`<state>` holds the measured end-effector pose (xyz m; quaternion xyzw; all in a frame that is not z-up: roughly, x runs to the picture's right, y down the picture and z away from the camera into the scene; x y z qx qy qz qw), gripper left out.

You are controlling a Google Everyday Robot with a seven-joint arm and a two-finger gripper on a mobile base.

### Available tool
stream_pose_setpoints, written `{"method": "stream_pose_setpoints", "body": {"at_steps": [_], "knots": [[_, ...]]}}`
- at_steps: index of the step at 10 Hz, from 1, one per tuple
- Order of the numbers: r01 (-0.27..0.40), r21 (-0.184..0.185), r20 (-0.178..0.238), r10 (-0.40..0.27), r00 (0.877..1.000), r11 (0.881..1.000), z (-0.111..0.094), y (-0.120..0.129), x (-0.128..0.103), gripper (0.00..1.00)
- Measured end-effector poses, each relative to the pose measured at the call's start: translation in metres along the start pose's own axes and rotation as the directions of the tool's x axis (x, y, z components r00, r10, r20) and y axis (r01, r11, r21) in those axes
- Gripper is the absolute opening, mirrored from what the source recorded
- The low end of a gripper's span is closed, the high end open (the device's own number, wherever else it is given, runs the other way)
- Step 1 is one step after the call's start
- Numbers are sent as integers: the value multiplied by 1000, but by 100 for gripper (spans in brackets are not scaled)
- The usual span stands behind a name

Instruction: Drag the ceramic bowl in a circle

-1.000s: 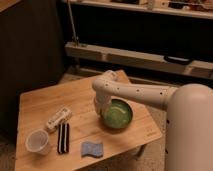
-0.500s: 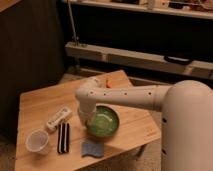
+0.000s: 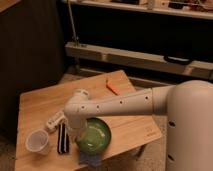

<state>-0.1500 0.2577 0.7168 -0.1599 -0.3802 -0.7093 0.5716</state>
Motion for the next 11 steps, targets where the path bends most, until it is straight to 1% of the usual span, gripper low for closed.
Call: {"method": "stream_pose_setpoints", "body": {"at_steps": [2, 3, 5, 7, 8, 9, 10, 11], "knots": [[-51, 0, -9, 51, 999, 999, 0, 20, -11, 0], [-72, -2, -15, 72, 997, 997, -1, 31, -12, 0], [-131, -13, -42, 130, 991, 991, -8, 74, -3, 0], [-179, -35, -80, 175, 981, 983, -21, 128, 25, 0], [-190, -40, -91, 185, 978, 981, -25, 144, 37, 0], [-200, -51, -102, 194, 976, 978, -28, 164, 54, 0], [-212, -69, -107, 204, 973, 975, -31, 185, 76, 0], [-218, -85, -107, 209, 972, 972, -32, 198, 93, 0]]}}
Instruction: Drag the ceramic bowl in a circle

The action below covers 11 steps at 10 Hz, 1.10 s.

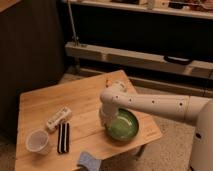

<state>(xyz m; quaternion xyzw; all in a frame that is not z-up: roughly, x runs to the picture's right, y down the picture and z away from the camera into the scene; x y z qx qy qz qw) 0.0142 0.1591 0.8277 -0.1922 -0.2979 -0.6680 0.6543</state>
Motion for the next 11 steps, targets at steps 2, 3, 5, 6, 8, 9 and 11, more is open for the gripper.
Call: {"method": "stream_pose_setpoints", "body": {"at_steps": [2, 3, 5, 6, 8, 9, 11], "knots": [[14, -12, -5, -14, 1000, 1000, 1, 0, 34, 0], [30, -13, -8, -31, 1000, 999, 0, -6, 47, 0], [73, -8, -14, -73, 997, 997, -3, -29, 58, 0], [111, -4, -14, -111, 994, 994, -5, -50, 58, 0], [172, 5, -10, -171, 985, 985, -6, -85, 46, 0], [218, 14, -3, -218, 976, 976, -3, -117, 28, 0], [292, 30, 7, -292, 956, 956, -2, -159, -2, 0]]}}
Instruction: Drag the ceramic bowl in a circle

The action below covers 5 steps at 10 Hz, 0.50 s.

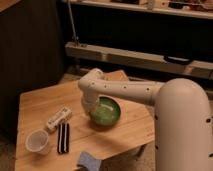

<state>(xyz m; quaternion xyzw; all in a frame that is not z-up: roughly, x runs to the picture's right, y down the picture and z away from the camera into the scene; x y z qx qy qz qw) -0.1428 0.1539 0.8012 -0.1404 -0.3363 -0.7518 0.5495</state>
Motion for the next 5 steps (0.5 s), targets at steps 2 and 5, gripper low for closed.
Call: {"method": "stream_pose_setpoints", "body": {"at_steps": [2, 5], "knots": [[75, 22, 16, -75, 997, 997, -1, -43, -23, 0], [126, 49, 40, -128, 991, 991, -10, -64, -60, 0]]}}
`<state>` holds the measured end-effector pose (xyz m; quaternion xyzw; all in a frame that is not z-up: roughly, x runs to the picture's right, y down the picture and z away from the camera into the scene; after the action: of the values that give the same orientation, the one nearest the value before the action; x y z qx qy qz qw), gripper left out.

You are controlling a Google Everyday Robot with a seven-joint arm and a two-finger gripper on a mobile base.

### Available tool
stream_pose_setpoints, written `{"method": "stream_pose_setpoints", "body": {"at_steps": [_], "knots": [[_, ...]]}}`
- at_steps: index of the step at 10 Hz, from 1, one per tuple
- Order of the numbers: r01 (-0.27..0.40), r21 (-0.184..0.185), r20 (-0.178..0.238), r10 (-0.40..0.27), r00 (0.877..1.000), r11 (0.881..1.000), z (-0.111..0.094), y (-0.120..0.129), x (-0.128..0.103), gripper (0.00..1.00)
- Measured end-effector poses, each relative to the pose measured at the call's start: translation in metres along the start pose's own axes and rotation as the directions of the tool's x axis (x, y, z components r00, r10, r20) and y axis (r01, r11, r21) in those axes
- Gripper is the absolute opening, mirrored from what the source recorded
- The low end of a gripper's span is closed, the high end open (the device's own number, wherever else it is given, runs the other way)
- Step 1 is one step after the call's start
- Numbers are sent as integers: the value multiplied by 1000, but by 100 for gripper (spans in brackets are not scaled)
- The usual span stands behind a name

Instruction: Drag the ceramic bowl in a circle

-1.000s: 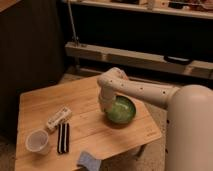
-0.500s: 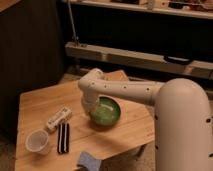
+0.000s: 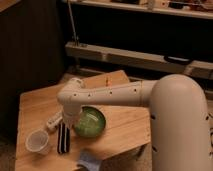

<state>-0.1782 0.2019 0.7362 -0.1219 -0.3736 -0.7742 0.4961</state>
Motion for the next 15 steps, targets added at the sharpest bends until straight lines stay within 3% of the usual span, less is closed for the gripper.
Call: {"method": "stream_pose_setpoints", "body": {"at_steps": [2, 5, 7, 9, 12, 15], "knots": [[-20, 8, 13, 20, 1000, 1000, -4, 11, -24, 0], [-107, -1, 39, 107, 993, 994, -6, 61, -84, 0], [-191, -20, 39, 192, 981, 981, -7, 100, -114, 0], [-251, -45, 24, 253, 967, 967, -10, 134, -124, 0], [-284, -87, -3, 285, 959, 955, -12, 171, -102, 0], [-333, -137, -31, 333, 943, 933, -12, 205, -29, 0]]}}
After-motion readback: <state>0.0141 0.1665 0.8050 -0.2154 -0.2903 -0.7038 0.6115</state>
